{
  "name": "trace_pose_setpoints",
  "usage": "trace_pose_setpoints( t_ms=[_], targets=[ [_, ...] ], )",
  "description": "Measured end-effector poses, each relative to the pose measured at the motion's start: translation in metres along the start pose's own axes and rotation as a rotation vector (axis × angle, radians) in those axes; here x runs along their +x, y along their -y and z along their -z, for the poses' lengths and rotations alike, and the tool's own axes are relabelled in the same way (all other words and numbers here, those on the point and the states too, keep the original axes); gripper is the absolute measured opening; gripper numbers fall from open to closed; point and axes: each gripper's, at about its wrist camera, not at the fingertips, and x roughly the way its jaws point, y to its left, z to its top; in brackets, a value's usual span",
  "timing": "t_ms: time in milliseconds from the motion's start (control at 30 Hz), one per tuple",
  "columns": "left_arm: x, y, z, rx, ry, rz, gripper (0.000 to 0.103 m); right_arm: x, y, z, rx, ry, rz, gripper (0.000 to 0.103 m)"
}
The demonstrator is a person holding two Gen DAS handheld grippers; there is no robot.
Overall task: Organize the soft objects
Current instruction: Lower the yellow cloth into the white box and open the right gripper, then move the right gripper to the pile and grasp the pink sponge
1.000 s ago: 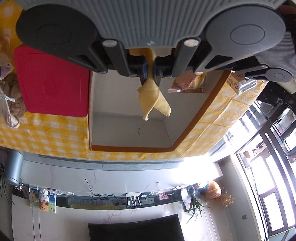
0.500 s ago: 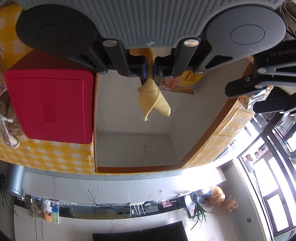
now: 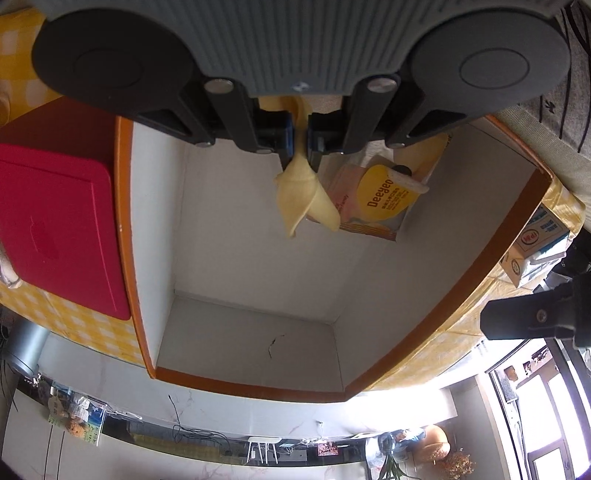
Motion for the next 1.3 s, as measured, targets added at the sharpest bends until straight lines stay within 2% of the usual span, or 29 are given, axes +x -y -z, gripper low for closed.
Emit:
trace_pose_setpoints(
  t_ms=[167, 200, 267, 300, 333, 500, 567, 633, 733, 1067, 1300],
  targets=[
    [0.003, -0.001, 0.002, -0.006, -0.026, 0.020, 0.085, 0.001, 0.006, 0.001, 0.032, -0.002, -0.026, 0.005],
    [0.002, 0.001, 0.003, -0.007, -0.027, 0.022, 0.085, 0.002, 0.006, 0.001, 0.038, -0.004, -0.032, 0.009],
    [0.001, 0.002, 0.004, -0.008, -0.030, 0.021, 0.085, 0.002, 0.005, 0.001, 0.049, -0.004, -0.033, 0.009],
    [0.001, 0.002, 0.004, -0.007, -0.029, 0.020, 0.085, 0.001, 0.006, 0.001, 0.051, -0.002, -0.031, 0.016],
    [0.001, 0.001, 0.005, -0.007, -0.030, 0.018, 0.085, 0.000, 0.006, 0.001, 0.053, 0.004, -0.028, 0.032],
    [0.006, 0.001, 0.008, 0.006, -0.058, -0.010, 0.085, -0.018, -0.001, 0.002, 0.014, 0.090, -0.040, 0.071],
    [0.007, 0.001, 0.009, 0.009, -0.062, -0.018, 0.085, -0.026, -0.005, 0.000, -0.005, 0.136, -0.059, 0.080],
    [0.006, 0.000, 0.008, 0.008, -0.061, -0.021, 0.085, -0.032, -0.006, -0.002, -0.004, 0.172, -0.047, 0.098],
    [0.004, -0.001, 0.008, 0.004, -0.055, -0.028, 0.085, -0.043, -0.006, -0.002, -0.019, 0.230, -0.023, 0.100],
    [0.000, 0.004, 0.005, 0.018, -0.047, -0.029, 0.085, -0.064, 0.006, -0.005, -0.005, 0.282, 0.002, 0.100],
    [-0.006, 0.009, -0.002, 0.001, -0.053, 0.017, 0.085, -0.087, 0.034, -0.003, 0.051, 0.318, 0.060, 0.100]
  ],
)
